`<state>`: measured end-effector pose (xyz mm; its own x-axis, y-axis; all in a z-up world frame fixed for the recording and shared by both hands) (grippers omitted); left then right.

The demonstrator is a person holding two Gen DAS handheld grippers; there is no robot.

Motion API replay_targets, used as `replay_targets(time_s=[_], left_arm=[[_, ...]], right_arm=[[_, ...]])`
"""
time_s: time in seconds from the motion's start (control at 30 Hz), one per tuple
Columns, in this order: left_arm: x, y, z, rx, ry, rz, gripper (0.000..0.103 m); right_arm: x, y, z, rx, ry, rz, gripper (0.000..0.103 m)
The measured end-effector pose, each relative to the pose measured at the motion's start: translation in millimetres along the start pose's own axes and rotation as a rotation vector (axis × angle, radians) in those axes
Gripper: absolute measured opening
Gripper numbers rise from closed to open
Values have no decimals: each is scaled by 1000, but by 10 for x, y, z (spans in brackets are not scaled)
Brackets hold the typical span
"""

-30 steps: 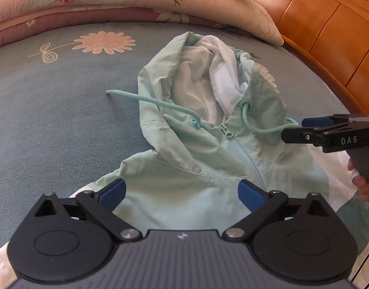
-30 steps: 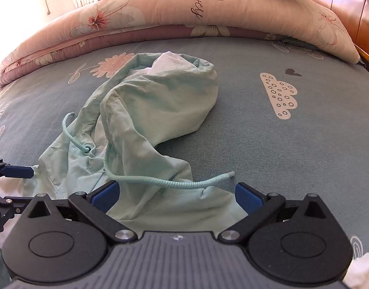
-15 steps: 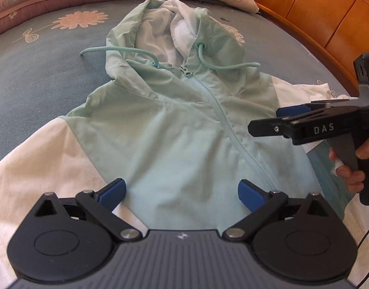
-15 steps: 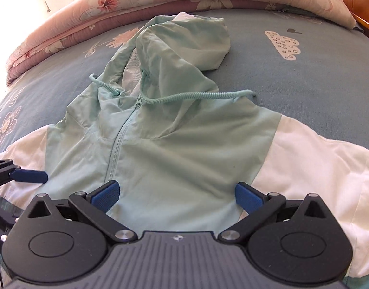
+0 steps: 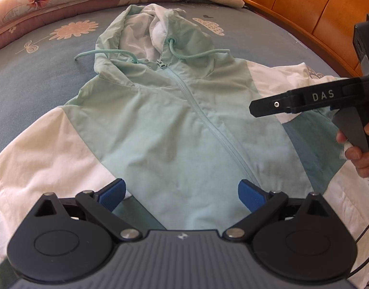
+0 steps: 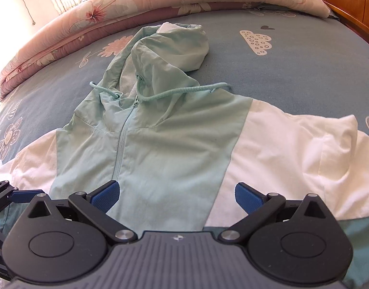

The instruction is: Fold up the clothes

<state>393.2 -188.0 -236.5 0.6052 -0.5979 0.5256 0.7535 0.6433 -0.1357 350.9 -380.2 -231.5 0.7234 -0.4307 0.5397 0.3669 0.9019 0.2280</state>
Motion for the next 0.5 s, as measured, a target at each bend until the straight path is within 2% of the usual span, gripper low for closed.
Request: replay_targets(time_s=[0.13,0.3,0.5], left_arm=[[-182,24,-89,41,74,34,99],[-62,-10,13,43,62,84,99],[85,-276,61,23,46,30,99]], right_arm=[[-193,-113,3,-10,64,-42,103],[-140,-229,332,-15,-18,-55,103],[44,-869,822,-83,-114,-149,103]])
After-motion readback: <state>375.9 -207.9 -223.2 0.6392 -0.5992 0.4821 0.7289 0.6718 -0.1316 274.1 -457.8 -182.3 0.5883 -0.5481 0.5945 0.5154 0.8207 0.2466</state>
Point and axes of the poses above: each gripper's, at about its wrist camera, not at the fingertips, and z roughly against the way its jaws point, y to its left, x to its top, the point moved 8 cm from there along -z, roughly the way its jaws point
